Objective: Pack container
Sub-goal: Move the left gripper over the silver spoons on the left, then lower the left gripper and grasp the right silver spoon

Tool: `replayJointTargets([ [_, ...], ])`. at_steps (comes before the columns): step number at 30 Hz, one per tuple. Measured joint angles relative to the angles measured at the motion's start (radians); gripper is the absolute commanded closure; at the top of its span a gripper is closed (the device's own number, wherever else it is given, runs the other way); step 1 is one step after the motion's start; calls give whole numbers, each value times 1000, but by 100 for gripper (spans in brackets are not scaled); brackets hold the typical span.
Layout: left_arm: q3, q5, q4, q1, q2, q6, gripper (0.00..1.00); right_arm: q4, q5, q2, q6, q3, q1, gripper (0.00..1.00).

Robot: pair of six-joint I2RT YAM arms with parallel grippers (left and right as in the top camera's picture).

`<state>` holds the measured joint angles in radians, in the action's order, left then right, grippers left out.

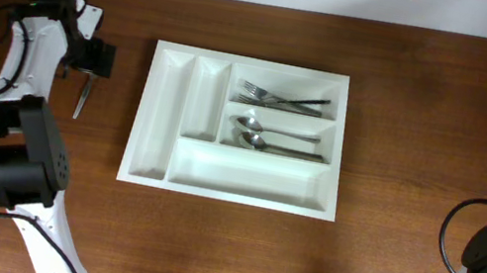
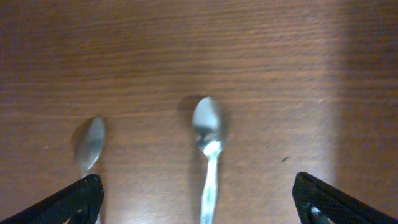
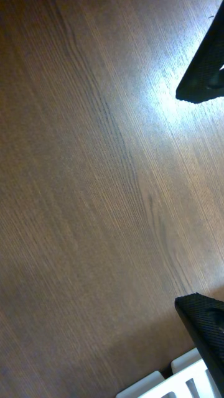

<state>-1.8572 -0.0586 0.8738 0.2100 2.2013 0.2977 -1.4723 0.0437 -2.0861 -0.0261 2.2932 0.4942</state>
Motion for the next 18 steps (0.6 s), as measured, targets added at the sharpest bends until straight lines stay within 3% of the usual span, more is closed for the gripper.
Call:
replayJointTargets([
  [18, 0, 3, 16, 26, 19, -60, 1, 0, 0, 0, 0, 0, 0, 1],
])
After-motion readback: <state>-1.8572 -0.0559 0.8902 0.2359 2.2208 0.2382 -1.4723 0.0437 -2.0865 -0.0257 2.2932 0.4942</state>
